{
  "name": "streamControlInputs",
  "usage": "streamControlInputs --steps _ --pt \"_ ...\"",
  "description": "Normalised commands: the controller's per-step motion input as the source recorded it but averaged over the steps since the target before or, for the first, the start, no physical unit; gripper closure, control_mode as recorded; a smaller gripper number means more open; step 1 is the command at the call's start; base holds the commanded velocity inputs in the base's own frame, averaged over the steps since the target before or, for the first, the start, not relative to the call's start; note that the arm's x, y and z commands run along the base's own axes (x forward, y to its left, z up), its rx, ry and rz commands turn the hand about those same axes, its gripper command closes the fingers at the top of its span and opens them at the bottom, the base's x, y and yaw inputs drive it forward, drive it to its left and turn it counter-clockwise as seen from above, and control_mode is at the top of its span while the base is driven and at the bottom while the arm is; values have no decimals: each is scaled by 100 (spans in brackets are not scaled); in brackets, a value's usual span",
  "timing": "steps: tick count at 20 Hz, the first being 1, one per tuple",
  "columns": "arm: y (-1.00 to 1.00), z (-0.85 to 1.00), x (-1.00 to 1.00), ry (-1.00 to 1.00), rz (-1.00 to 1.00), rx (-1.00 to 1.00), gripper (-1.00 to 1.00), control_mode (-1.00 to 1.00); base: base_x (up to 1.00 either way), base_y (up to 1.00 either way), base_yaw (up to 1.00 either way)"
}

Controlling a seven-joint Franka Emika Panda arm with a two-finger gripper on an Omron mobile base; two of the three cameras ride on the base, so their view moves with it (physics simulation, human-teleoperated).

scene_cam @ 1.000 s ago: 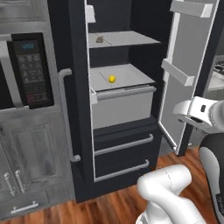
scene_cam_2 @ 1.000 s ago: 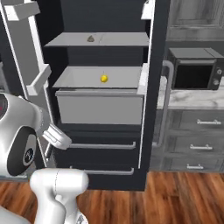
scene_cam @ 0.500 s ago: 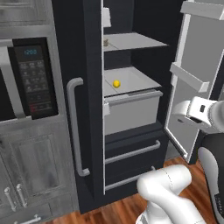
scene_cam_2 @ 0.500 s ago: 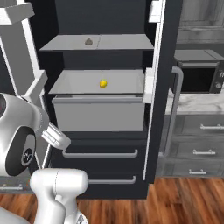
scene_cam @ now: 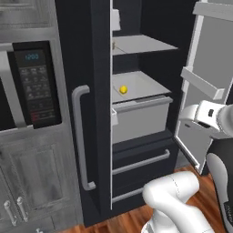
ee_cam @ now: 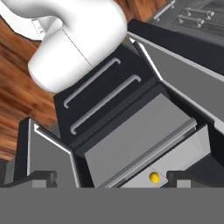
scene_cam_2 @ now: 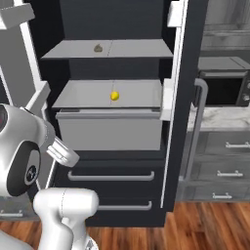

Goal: Retrieve the bottle and the shaker from the cabinet and place them next to the mixing bowl on the counter. Then add garlic from the fridge to the mixing bowl.

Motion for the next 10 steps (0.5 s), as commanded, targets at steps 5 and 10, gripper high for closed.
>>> streamControlInputs --steps 5,10 --pt "0 0 0 0 0 0 -100 100 26 0 0" --pt "0 0 0 0 0 0 -100 100 26 0 1"
